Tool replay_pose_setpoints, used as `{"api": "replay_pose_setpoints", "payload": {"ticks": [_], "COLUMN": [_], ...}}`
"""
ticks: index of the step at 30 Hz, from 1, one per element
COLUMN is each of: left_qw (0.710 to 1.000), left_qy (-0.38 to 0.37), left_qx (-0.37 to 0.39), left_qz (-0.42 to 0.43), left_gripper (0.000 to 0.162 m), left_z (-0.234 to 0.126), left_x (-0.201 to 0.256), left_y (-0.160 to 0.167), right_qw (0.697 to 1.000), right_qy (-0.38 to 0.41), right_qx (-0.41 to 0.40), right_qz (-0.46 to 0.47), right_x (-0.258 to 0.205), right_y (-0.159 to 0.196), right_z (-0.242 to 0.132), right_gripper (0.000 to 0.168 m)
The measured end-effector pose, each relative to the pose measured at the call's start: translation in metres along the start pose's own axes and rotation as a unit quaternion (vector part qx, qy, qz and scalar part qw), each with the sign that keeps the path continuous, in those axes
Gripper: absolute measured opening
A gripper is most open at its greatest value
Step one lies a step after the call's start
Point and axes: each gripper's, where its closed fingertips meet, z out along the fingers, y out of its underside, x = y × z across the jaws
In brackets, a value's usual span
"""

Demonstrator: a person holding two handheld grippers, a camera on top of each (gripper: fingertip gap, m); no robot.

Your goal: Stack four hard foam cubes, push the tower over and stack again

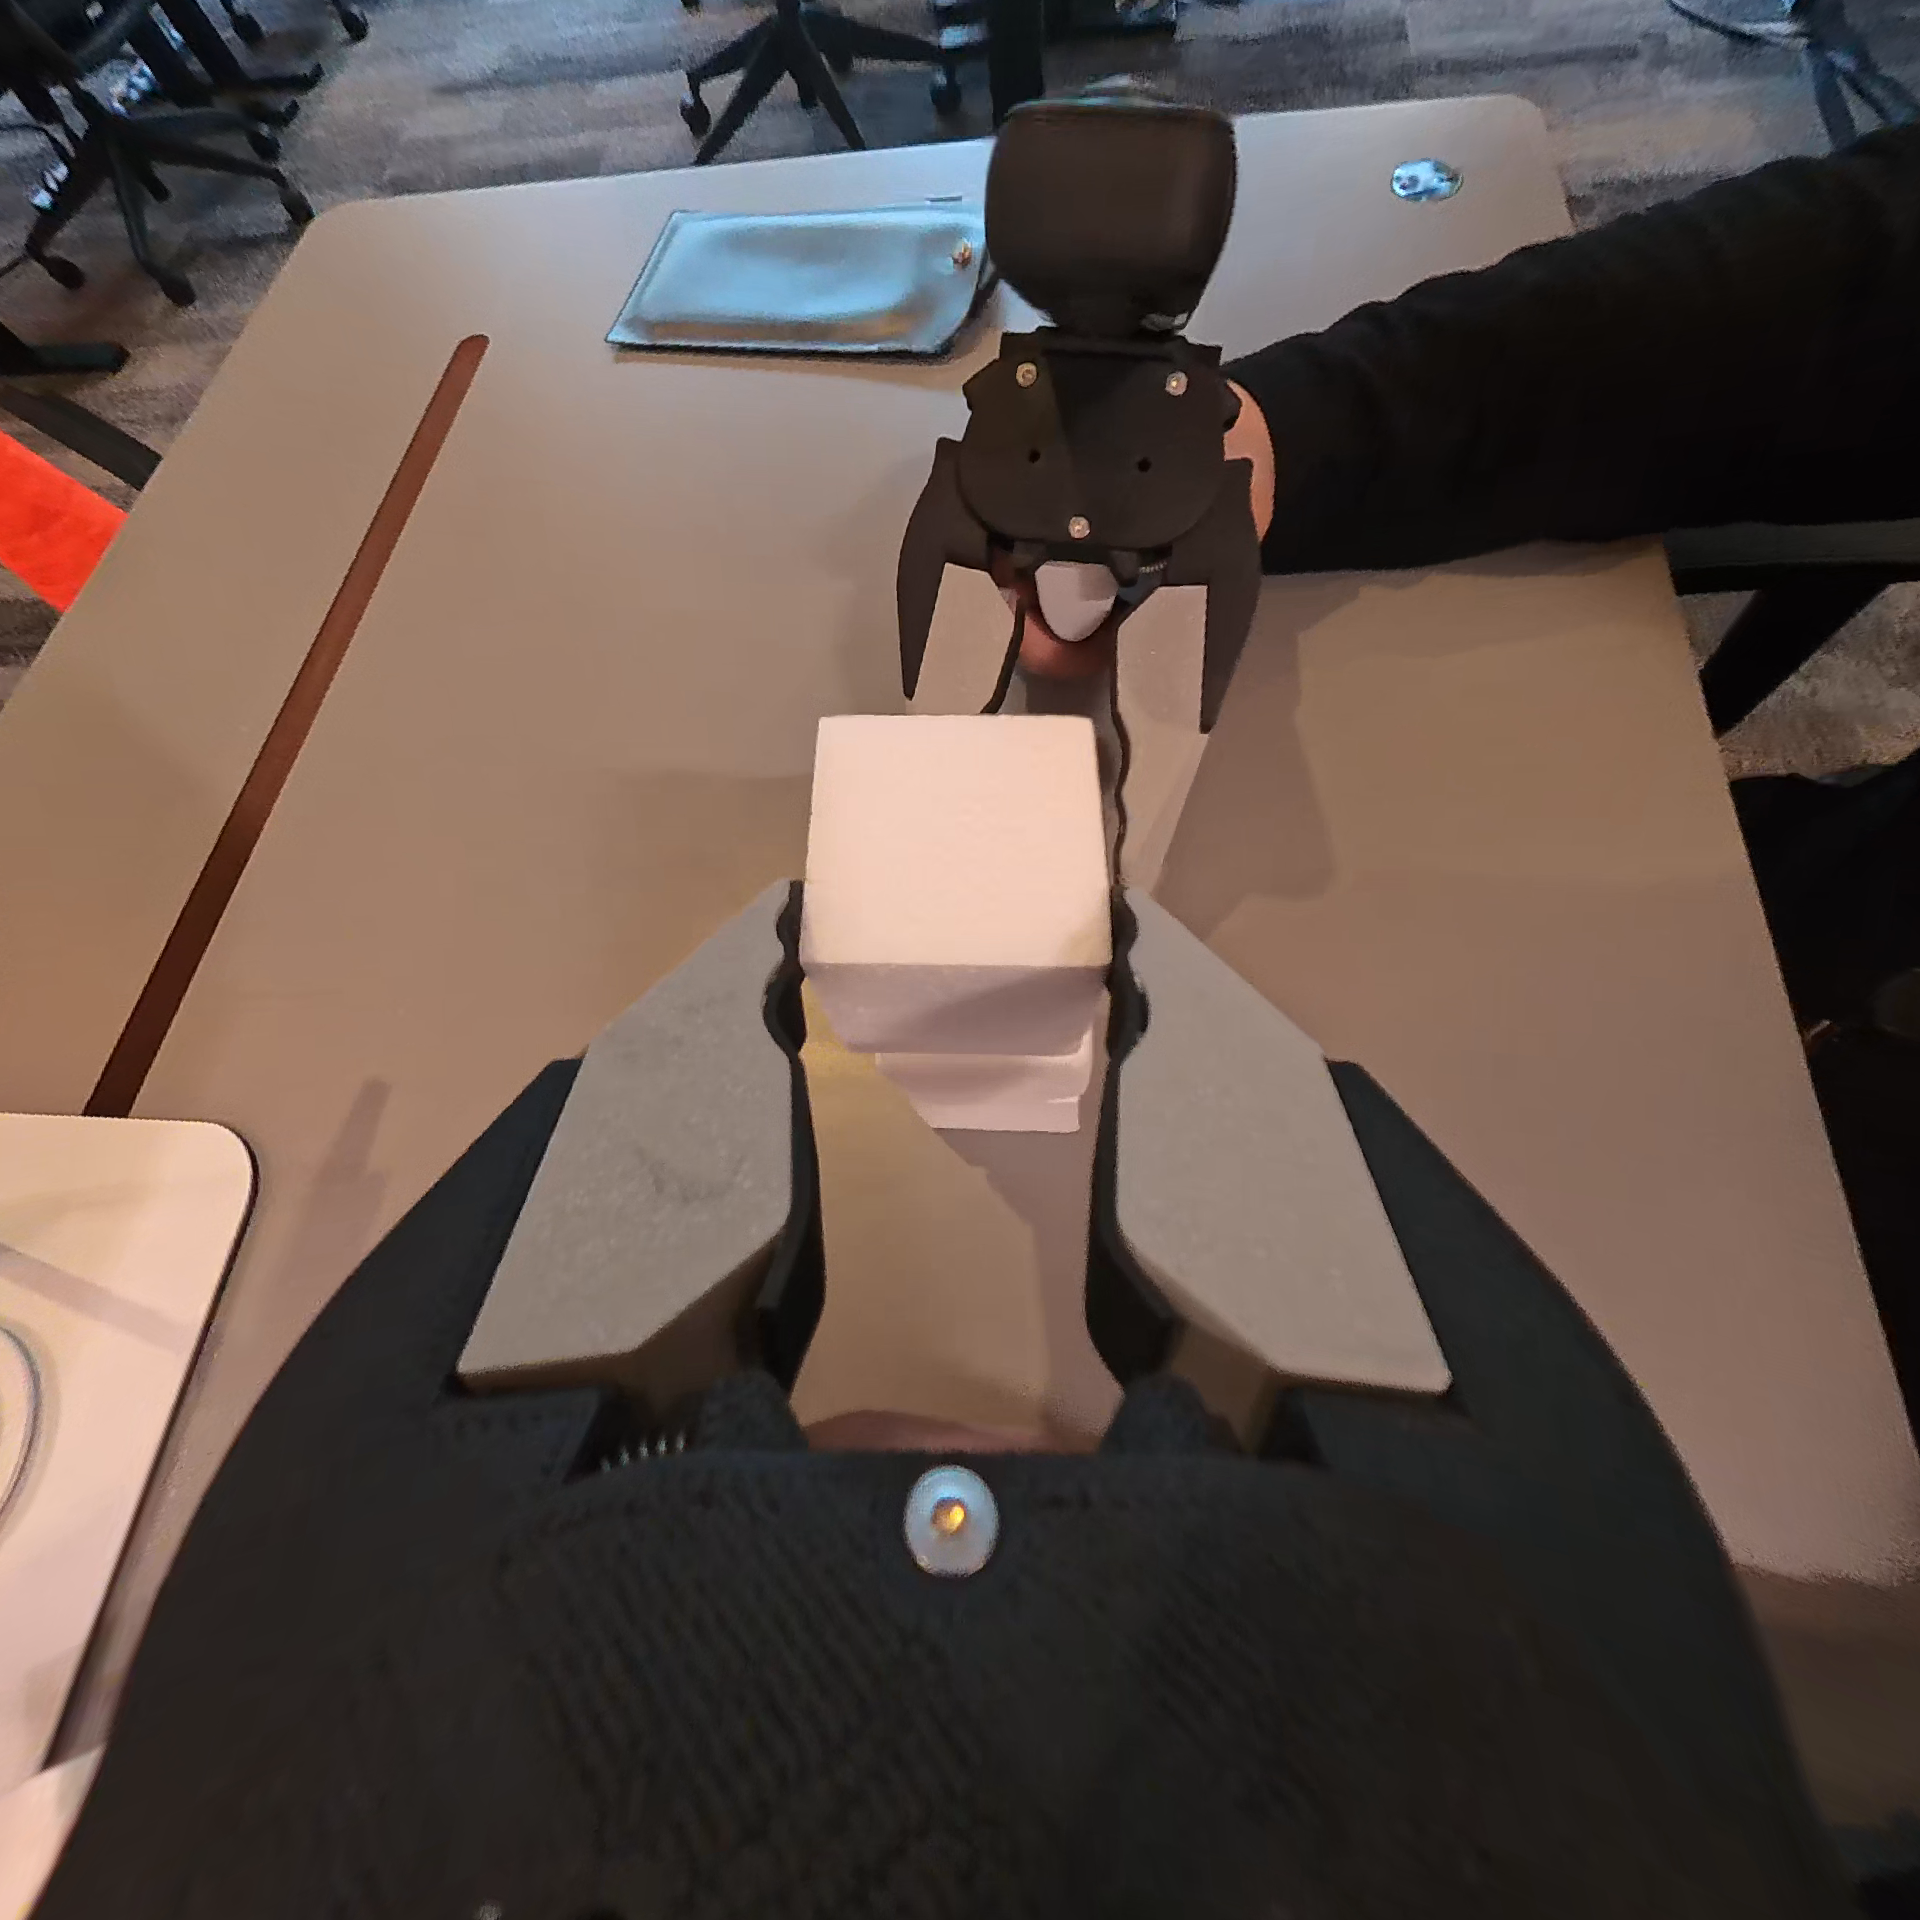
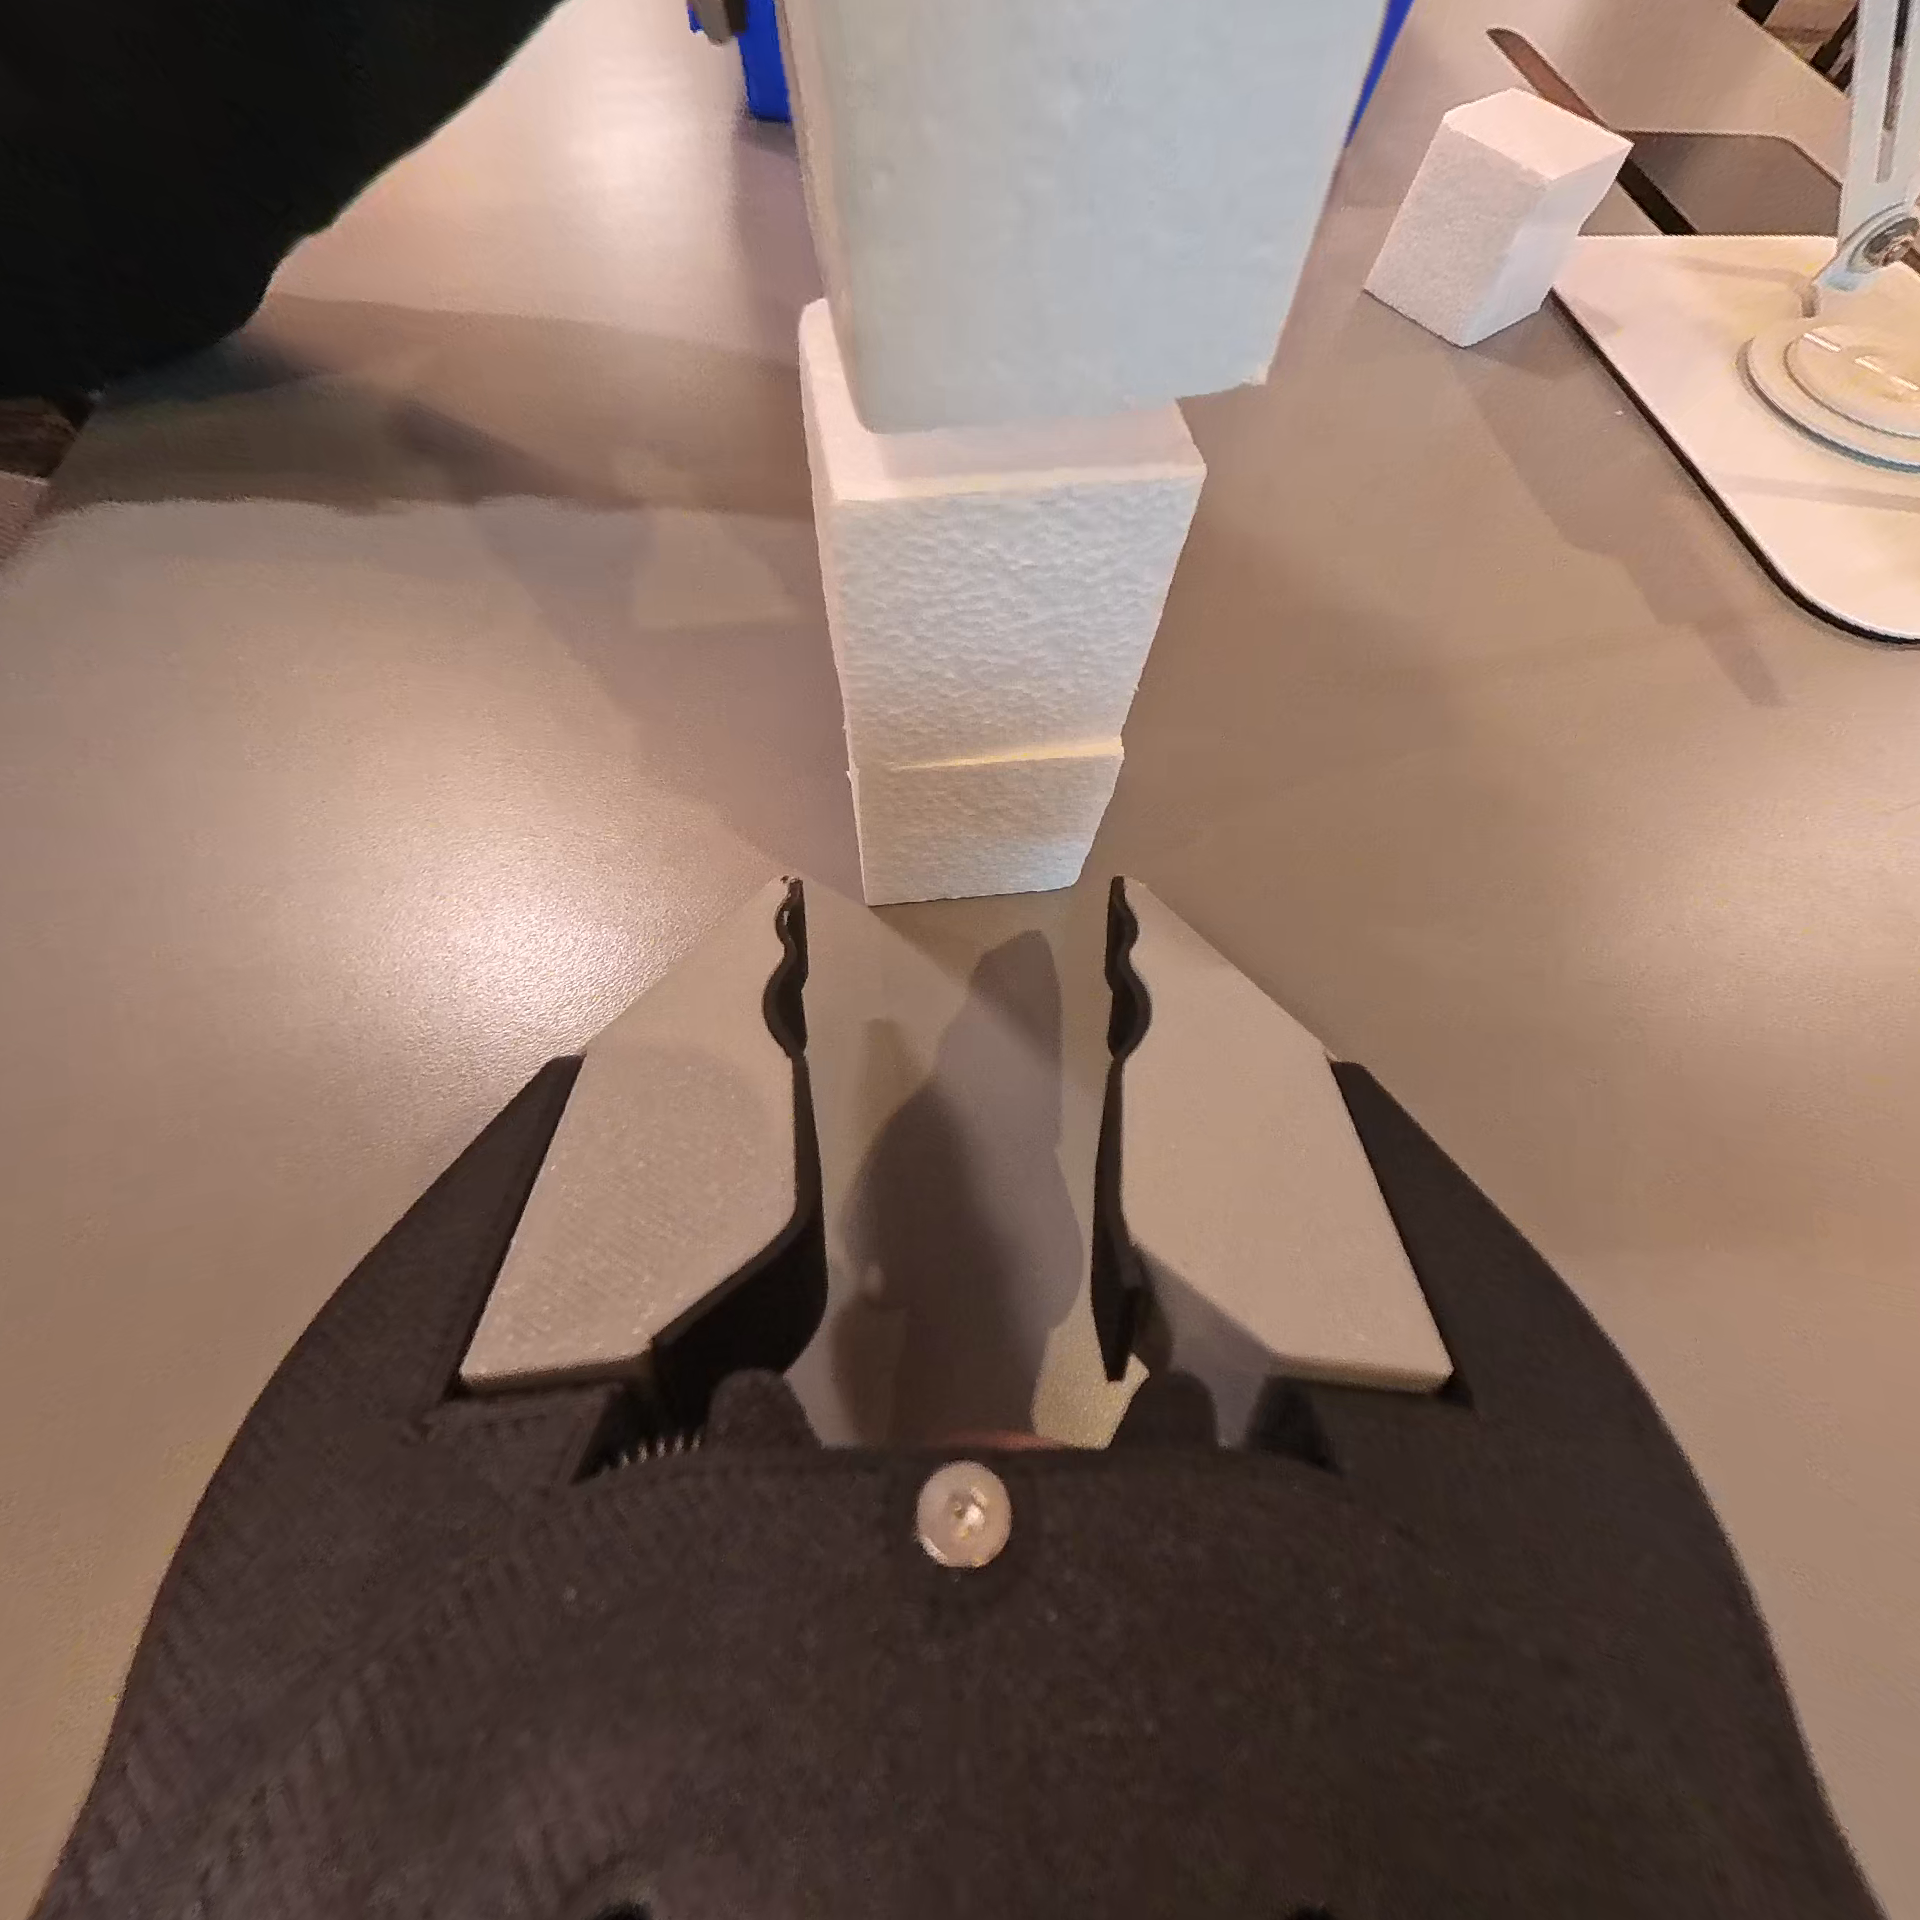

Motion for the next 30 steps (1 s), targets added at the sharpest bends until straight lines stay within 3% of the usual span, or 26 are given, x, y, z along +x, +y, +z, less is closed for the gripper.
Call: {"api": "replay_pose_setpoints", "payload": {"ticks": [4,16,30], "left_qw": [0.999,0.999,0.994], "left_qy": [-0.007,-0.009,0.001], "left_qx": [0.036,0.035,0.107], "left_qz": [-0.015,-0.016,-0.015], "left_gripper": [0.056,0.056,0.056], "left_z": [-0.002,-0.004,-0.01], "left_x": [-0.001,-0.002,0.001], "left_y": [-0.001,0.0,-0.021], "right_qw": [1.0,1.0,1.0], "right_qy": [0.0,-0.004,-0.003], "right_qx": [0.001,-0.005,-0.006], "right_qz": [0.001,0.003,0.0], "right_x": [0.0,0.0,0.0], "right_y": [0.0,0.001,0.002], "right_z": [0.0,0.001,0.001], "right_gripper": [0.056,0.056,0.056]}}
